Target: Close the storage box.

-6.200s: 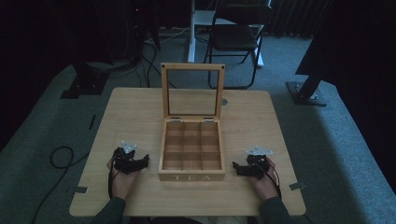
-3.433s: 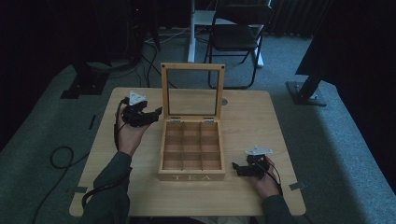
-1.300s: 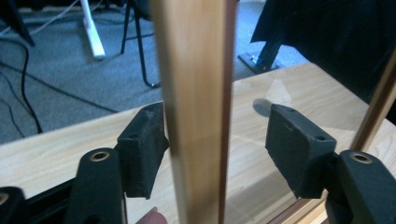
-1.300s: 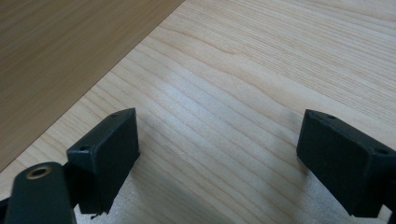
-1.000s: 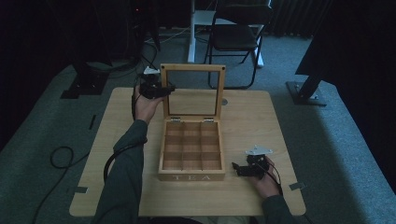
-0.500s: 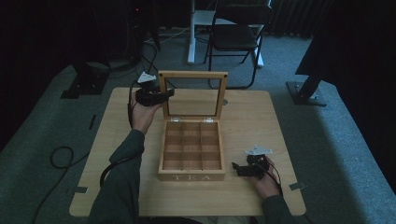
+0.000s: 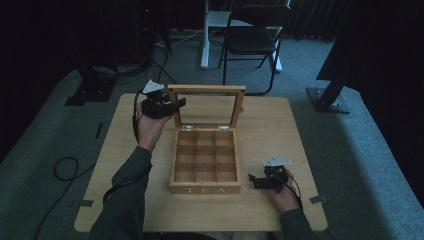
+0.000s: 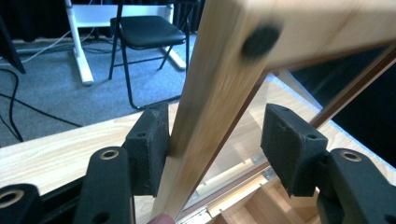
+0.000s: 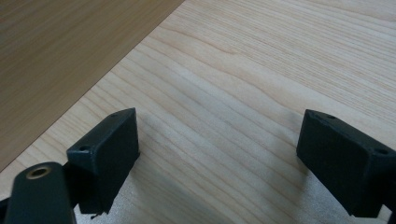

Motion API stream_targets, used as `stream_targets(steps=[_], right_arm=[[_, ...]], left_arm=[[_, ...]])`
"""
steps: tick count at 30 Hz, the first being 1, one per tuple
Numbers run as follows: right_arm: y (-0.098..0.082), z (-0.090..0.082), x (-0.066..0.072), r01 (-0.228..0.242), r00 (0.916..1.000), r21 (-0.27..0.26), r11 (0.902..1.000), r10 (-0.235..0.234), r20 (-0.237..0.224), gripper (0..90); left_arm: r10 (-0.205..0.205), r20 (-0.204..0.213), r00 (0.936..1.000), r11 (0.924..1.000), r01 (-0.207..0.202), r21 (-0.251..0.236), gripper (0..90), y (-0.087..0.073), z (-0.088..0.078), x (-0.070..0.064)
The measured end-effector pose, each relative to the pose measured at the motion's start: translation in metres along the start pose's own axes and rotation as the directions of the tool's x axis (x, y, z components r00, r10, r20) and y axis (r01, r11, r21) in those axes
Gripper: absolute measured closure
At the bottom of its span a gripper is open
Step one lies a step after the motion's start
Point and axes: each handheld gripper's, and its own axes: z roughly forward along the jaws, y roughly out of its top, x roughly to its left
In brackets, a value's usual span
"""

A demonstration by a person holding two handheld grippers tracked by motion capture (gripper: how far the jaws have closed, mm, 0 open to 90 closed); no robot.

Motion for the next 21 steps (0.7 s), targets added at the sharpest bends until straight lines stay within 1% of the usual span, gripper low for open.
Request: stream_targets(steps=[2, 4, 7, 8, 10, 11, 12, 21], right_arm=[[0.000, 0.000, 0.000, 0.000, 1.0000, -0.001, 1.0000, 0.000, 0.000, 12.5], [0.000, 0.000, 0.000, 0.000, 1.0000, -0.002, 1.0000, 0.000, 0.001, 12.5], [0.000, 0.000, 0.000, 0.000, 1.0000, -0.002, 1.0000, 0.000, 0.001, 12.5], [0.000, 0.000, 0.000, 0.000, 1.0000, -0.001, 1.0000, 0.000, 0.001, 12.5], [0.000, 0.000, 0.000, 0.000, 1.0000, -0.002, 1.0000, 0.000, 0.001, 12.5], [0.000, 0.000, 0.000, 0.000, 1.0000, -0.001, 1.0000, 0.000, 0.001, 12.5], [0.000, 0.000, 0.000, 0.000, 1.0000, -0.001, 1.0000, 0.000, 0.000, 12.5], [0.000, 0.000, 0.000, 0.000, 1.0000, -0.001, 1.0000, 0.000, 0.000, 12.5]], left_arm=[[0.012, -0.005, 0.9999, 0.9999, -0.012, 0.003, 42.1, 0.002, -0.003, -0.003], [0.019, -0.007, 0.9998, 0.9998, -0.019, -0.005, 42.1, 0.004, -0.008, -0.005], [0.004, -0.014, 0.9999, 0.9997, -0.005, -0.022, 42.2, 0.005, -0.017, -0.011], [0.006, -0.016, 0.9999, 0.9996, -0.006, -0.027, 42.2, 0.006, -0.019, -0.012], [0.027, -0.041, 0.9988, 0.9994, -0.028, -0.021, 43.2, 0.005, -0.022, -0.017], [0.027, -0.041, 0.9988, 0.9994, -0.028, -0.021, 43.3, 0.005, -0.022, -0.017], [0.037, -0.051, 0.9980, 0.9991, -0.038, -0.017, 43.3, 0.003, -0.025, -0.020], [0.069, -0.066, 0.9954, 0.9973, -0.071, -0.019, 44.2, -0.005, -0.033, -0.027]])
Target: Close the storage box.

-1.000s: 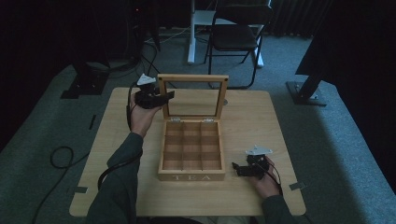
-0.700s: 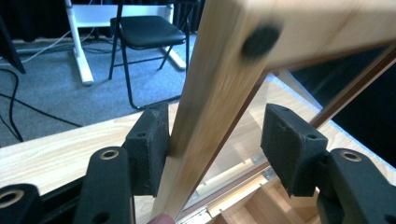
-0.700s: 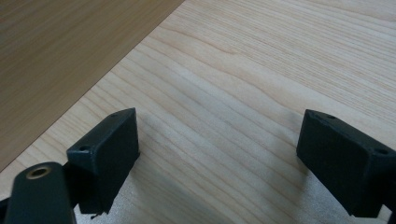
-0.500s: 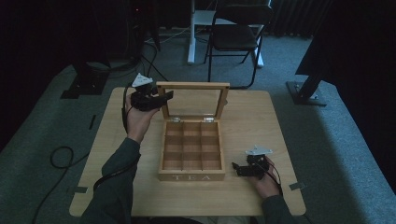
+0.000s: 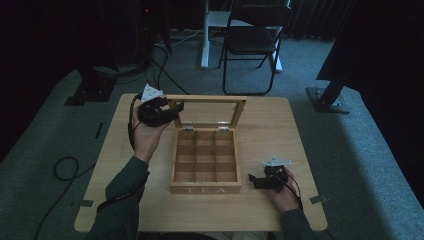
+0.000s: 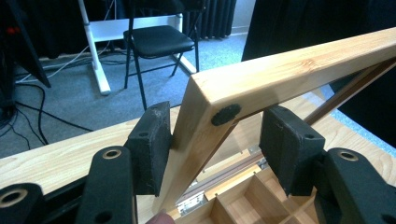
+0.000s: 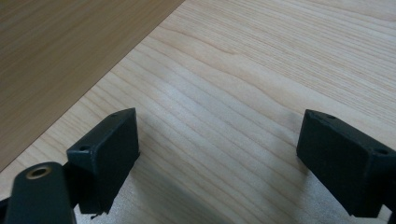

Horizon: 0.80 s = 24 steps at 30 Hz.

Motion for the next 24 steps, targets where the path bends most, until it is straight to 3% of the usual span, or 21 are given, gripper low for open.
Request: stream_targets(steps=[8, 16, 20, 24], right_arm=[[0.000, 0.000, 0.000, 0.000, 1.0000, 0.000, 1.0000, 0.000, 0.001, 12.5], [0.000, 0.000, 0.000, 0.001, 1.0000, 0.001, 1.0000, -0.001, 0.000, 12.5], [0.000, 0.000, 0.000, 0.000, 1.0000, 0.001, 1.0000, 0.000, 0.001, 12.5], [0.000, 0.000, 0.000, 0.000, 1.0000, 0.001, 1.0000, 0.000, 0.000, 12.5]], left_arm=[[0.051, -0.020, 0.9985, 0.9986, -0.050, 0.017, 47.0, -0.005, -0.010, -0.008], [0.066, -0.022, 0.9976, 0.9975, -0.065, 0.027, 47.0, -0.011, -0.016, -0.013], [0.062, -0.023, 0.9978, 0.9977, -0.061, 0.030, 46.2, -0.013, -0.017, -0.013], [0.010, -0.017, 0.9998, 0.9994, -0.010, 0.034, 47.1, -0.017, -0.021, -0.013]])
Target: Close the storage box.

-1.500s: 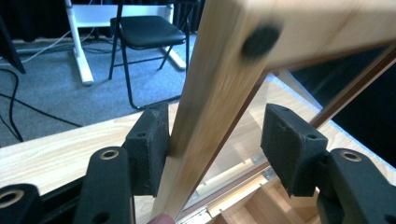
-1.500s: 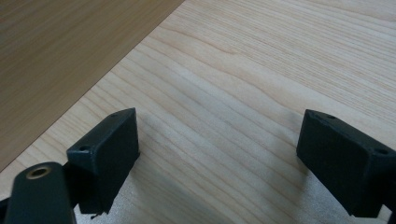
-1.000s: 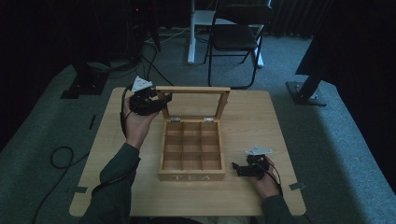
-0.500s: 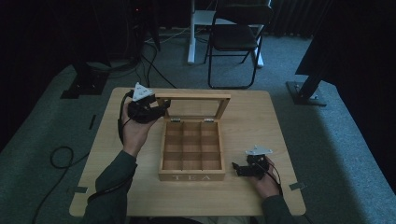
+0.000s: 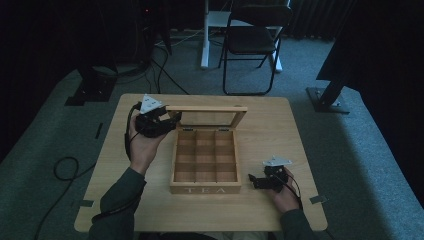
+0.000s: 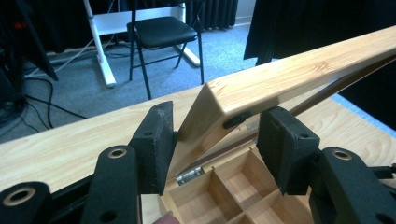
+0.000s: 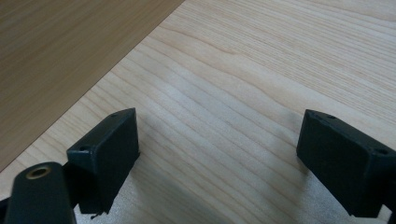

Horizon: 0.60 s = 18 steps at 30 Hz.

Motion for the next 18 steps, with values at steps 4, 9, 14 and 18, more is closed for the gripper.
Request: stream_targets(steps=[4, 9, 14, 18], right_arm=[[0.000, 0.000, 0.000, -0.001, 1.0000, 0.001, 1.0000, 0.001, 0.000, 12.5], [0.000, 0.000, 0.000, -0.001, 1.0000, -0.001, 1.0000, 0.001, 0.001, 12.5], [0.000, 0.000, 0.000, 0.000, 1.0000, -0.001, 1.0000, 0.000, 0.001, 12.5], [0.000, 0.000, 0.000, -0.001, 1.0000, -0.001, 1.0000, 0.001, 0.001, 12.5]], left_arm=[[-0.013, 0.005, 0.9999, 0.9999, 0.013, -0.003, 47.4, -0.005, -0.003, -0.002], [-0.025, 0.009, 0.9996, 0.9996, 0.025, -0.016, 50.4, -0.012, -0.007, -0.002], [-0.032, 0.006, 0.9995, 0.9994, 0.032, -0.016, 53.1, -0.016, -0.011, -0.004], [-0.032, 0.002, 0.9995, 0.9993, 0.032, -0.018, 53.5, -0.018, -0.012, -0.005]])
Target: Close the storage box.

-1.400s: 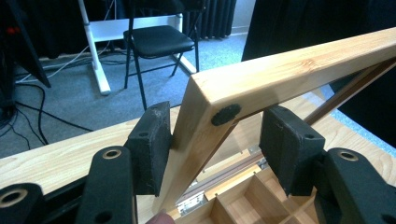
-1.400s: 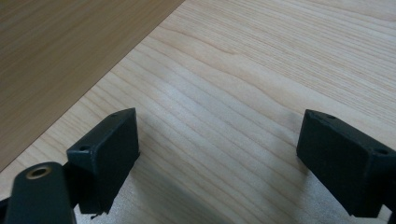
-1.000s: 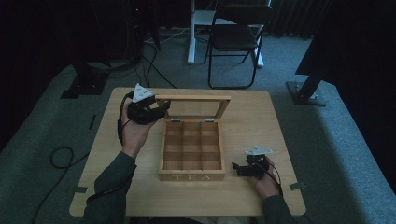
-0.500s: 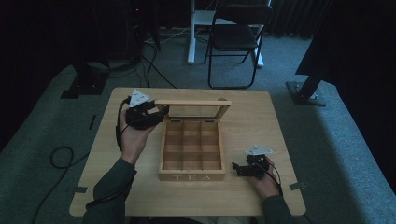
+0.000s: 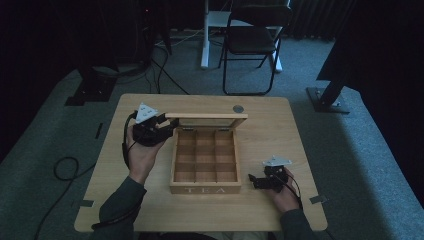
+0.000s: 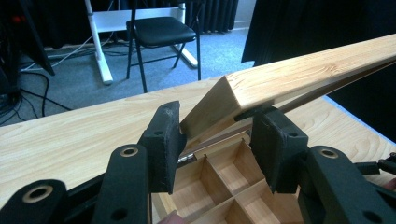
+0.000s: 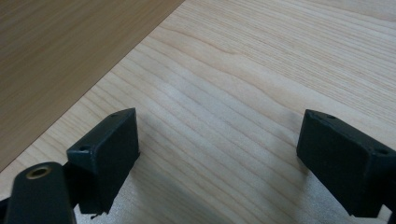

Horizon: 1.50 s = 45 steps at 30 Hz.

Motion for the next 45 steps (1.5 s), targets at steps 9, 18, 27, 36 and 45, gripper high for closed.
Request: stream_targets(steps=[9, 18, 27, 36, 45], right_arm=[[0.000, 0.000, 0.000, 0.001, 1.0000, 0.001, 1.0000, -0.001, 0.000, 12.5], [0.000, 0.000, 0.000, 0.001, 1.0000, 0.001, 1.0000, -0.001, 0.000, 12.5], [0.000, 0.000, 0.000, 0.001, 1.0000, 0.000, 1.0000, -0.001, 0.000, 12.5], [0.000, 0.000, 0.000, 0.001, 1.0000, 0.000, 1.0000, -0.001, -0.001, 12.5], [0.000, 0.000, 0.000, 0.001, 1.0000, -0.001, 1.0000, -0.001, -0.001, 12.5]], left_arm=[[-0.017, 0.004, 0.9998, 0.9998, 0.017, 0.003, 55.2, -0.005, -0.003, -0.001], [-0.045, 0.013, 0.9989, 0.9988, 0.045, 0.021, 53.3, -0.012, -0.006, -0.004], [-0.053, 0.018, 0.9984, 0.9980, 0.053, 0.035, 51.0, -0.019, -0.009, -0.007], [-0.066, 0.031, 0.9973, 0.9964, 0.065, 0.055, 49.2, -0.028, -0.013, -0.009], [-0.098, 0.046, 0.9942, 0.9933, 0.094, 0.067, 48.4, -0.037, -0.015, -0.011]])
